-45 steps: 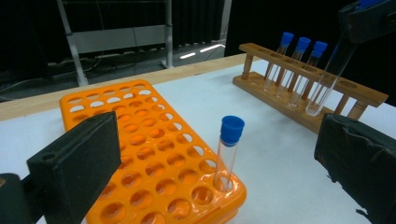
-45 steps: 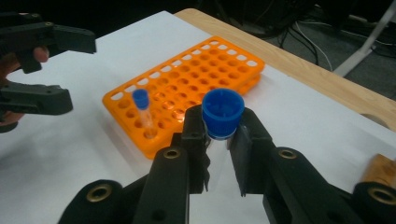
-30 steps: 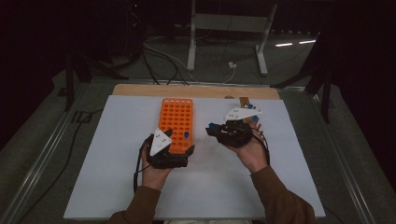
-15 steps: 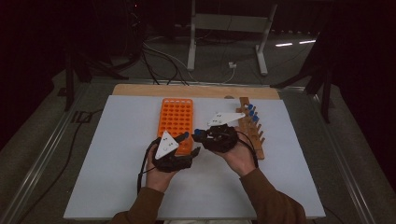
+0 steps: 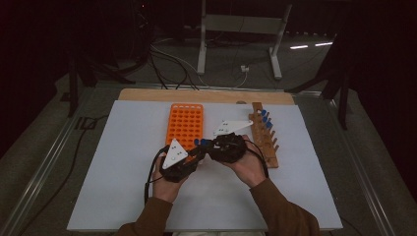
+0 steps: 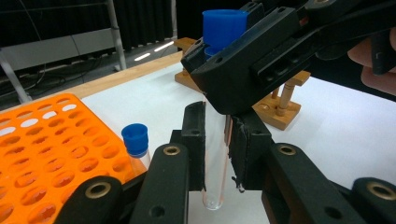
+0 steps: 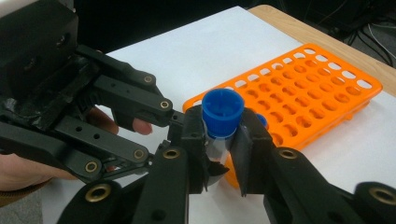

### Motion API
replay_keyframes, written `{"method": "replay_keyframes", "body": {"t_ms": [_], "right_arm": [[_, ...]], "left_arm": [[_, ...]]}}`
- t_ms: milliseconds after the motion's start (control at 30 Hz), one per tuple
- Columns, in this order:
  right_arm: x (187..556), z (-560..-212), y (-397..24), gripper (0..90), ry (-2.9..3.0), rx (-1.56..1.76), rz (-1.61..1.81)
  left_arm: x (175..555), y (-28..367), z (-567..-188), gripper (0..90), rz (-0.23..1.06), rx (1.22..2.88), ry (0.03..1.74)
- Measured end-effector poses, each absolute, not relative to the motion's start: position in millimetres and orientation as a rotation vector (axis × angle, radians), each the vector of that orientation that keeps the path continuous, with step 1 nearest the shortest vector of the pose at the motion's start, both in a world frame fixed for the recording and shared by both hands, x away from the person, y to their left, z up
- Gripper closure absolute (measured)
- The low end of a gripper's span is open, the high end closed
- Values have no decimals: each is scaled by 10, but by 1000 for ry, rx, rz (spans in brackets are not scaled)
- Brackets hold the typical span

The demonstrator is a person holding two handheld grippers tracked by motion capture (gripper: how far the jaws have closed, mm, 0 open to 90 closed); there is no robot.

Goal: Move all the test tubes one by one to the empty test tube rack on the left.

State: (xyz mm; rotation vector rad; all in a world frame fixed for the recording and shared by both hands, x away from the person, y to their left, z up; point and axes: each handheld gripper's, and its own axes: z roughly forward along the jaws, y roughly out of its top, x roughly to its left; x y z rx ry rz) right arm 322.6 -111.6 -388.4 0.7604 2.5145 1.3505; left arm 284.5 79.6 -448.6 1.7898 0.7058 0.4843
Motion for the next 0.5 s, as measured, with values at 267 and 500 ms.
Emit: {"method": "replay_keyframes", "body": {"t_ms": [267, 500], "right_arm": [[3247, -3807, -1271, 411, 2452, 794, 1424], [3294, -3756, -1511, 153, 2373, 866, 1413]], "left_arm": [[2869, 847, -4493, 781, 496, 1786, 723], [2889, 925, -4483, 781, 500, 1758, 744]]}}
